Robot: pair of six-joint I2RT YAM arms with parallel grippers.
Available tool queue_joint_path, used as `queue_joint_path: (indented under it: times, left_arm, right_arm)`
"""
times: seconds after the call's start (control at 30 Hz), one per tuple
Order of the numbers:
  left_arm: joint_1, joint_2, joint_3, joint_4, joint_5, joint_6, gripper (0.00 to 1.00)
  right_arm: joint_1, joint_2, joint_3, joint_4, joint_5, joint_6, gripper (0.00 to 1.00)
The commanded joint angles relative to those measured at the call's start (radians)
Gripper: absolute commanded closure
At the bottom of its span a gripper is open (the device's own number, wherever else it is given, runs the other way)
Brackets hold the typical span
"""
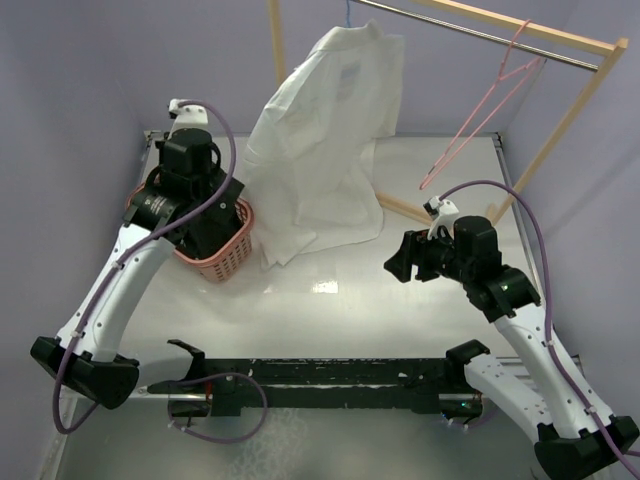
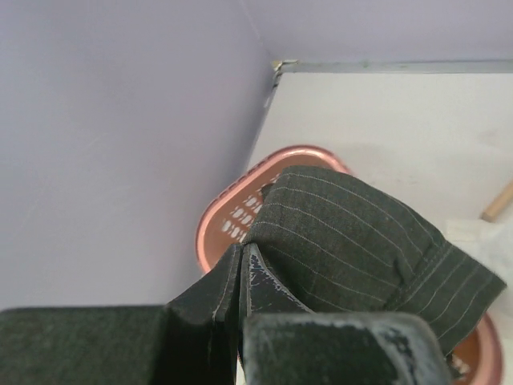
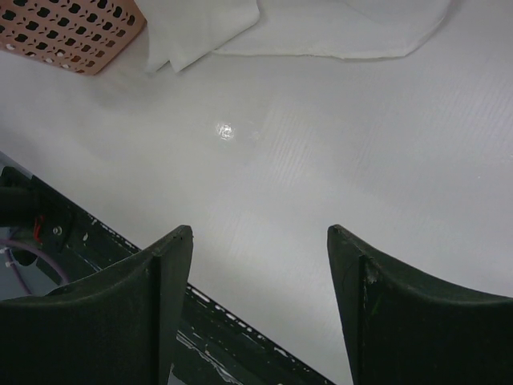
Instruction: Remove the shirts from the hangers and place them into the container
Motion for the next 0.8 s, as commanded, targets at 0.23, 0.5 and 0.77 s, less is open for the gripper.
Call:
queue_joint_path:
  times: [0.23, 0.5, 0.77]
  left_arm:
    - [0.076, -0.002, -0.304, 0.020, 0.092, -0.182, 0.88]
    - [0.087, 0.049, -0.354, -0.031, 0.268, -0.334, 0.26]
    - [0.090, -0.110, -0.447, 0.046, 0.290, -0.347, 0.15]
  right_arm:
    - [-0.001, 0.019, -0.007, 0.054, -0.067, 0.007, 0.30]
    - [0.001, 0.035, -0.016, 0.072, -0.081, 0.018, 0.30]
    - [0.000, 0.048, -0.012, 0.071, -0.086, 0.021, 0.31]
